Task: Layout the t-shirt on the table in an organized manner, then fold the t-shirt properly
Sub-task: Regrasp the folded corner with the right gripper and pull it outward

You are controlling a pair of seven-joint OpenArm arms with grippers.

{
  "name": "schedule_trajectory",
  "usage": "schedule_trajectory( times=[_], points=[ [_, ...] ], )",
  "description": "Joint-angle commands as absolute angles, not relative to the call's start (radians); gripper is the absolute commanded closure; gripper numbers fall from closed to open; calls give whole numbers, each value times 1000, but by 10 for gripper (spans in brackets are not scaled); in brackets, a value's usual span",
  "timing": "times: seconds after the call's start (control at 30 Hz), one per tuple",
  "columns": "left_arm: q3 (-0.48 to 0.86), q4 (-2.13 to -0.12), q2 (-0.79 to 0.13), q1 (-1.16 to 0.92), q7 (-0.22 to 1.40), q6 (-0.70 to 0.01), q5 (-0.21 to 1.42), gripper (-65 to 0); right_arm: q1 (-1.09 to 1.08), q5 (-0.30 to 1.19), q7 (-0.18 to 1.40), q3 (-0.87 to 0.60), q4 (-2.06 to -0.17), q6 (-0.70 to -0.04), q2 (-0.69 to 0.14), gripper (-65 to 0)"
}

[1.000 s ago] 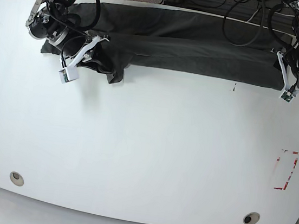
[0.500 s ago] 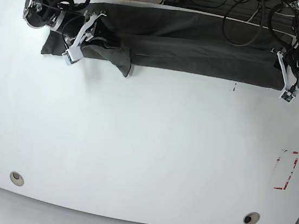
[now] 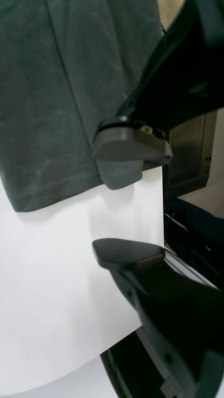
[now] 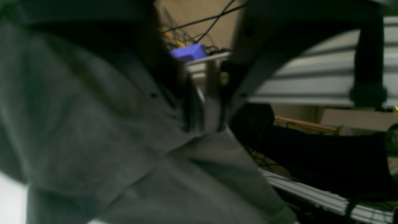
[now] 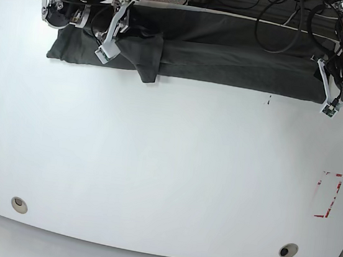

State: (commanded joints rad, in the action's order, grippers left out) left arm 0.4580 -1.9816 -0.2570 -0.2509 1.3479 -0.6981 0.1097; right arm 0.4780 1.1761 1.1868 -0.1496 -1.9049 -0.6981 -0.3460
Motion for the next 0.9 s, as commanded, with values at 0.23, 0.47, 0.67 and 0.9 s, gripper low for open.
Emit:
schedule_trajectory(
  times=[0.23, 0.47, 0.67, 0.9],
  points=[
    [458, -1983, -257, -255, 1348, -698, 116, -367, 522, 1178, 1187, -154, -1929, -698, -351, -506],
    [492, -1985, -229, -257, 1349, -698, 117, -367, 519, 1170, 1156, -245, -1933, -698, -344, -376],
    [630, -1983, -151, -257, 1348, -698, 116, -365, 521, 1098, 1106, -320, -1937, -698, -338, -271],
    [697, -1983, -105, -260, 1302, -698, 110, -243, 536, 881, 997, -332, -1945, -698, -314, -133]
  ],
)
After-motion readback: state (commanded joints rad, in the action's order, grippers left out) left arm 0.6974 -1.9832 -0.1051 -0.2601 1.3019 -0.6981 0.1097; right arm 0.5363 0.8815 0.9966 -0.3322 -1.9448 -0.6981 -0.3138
